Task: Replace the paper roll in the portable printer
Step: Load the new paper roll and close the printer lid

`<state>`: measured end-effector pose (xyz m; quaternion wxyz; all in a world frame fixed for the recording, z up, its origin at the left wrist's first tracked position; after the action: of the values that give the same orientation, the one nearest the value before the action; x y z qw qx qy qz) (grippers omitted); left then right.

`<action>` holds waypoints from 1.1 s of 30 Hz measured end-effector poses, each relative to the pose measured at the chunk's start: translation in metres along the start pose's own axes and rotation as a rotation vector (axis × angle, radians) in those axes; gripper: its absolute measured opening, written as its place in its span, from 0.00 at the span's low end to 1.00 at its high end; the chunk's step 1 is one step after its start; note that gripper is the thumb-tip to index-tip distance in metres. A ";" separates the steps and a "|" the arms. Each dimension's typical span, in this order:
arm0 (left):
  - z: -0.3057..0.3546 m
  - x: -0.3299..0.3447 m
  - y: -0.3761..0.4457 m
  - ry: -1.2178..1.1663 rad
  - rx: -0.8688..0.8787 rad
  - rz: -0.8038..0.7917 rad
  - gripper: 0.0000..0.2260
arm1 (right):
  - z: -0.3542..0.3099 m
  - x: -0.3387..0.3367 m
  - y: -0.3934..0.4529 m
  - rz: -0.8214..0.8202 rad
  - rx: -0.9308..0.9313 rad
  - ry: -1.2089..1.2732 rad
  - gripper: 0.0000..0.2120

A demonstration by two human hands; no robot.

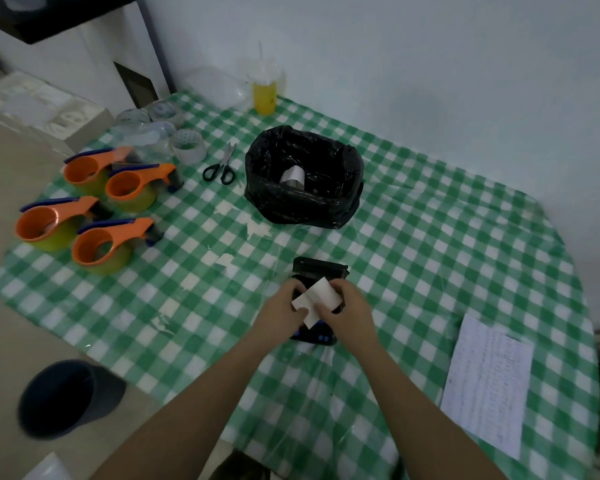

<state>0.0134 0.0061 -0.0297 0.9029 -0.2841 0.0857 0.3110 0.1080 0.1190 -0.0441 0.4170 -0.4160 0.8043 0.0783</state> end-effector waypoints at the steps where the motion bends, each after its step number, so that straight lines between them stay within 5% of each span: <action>1: -0.002 0.002 0.002 0.048 -0.001 -0.004 0.06 | 0.001 0.003 0.001 0.000 -0.016 -0.034 0.20; 8: -0.016 0.011 0.006 0.182 0.008 -0.122 0.11 | 0.002 0.006 0.016 -0.069 -0.151 -0.231 0.19; 16: -0.025 0.015 0.013 0.373 0.165 0.069 0.10 | 0.012 0.011 0.029 -0.170 -0.200 -0.278 0.18; 29: -0.024 0.015 0.019 0.474 0.251 0.007 0.12 | 0.021 0.015 0.028 0.007 -0.487 -0.713 0.19; 33: -0.026 0.017 0.020 0.490 0.262 -0.005 0.11 | 0.021 -0.006 0.021 0.133 -0.482 -0.548 0.15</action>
<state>0.0152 0.0126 -0.0659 0.8851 -0.2318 0.3402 0.2170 0.1074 0.1461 -0.0580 0.5010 -0.4127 0.6465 0.4010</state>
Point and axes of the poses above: each hand's wrist, its own y-axis towards the middle knuckle, its own x-axis out of the palm, z = x × y, the point moved 2 cm from there along y, towards the middle knuckle, and after that the axes turned 9 degrees about -y, right-handed, at the moved point
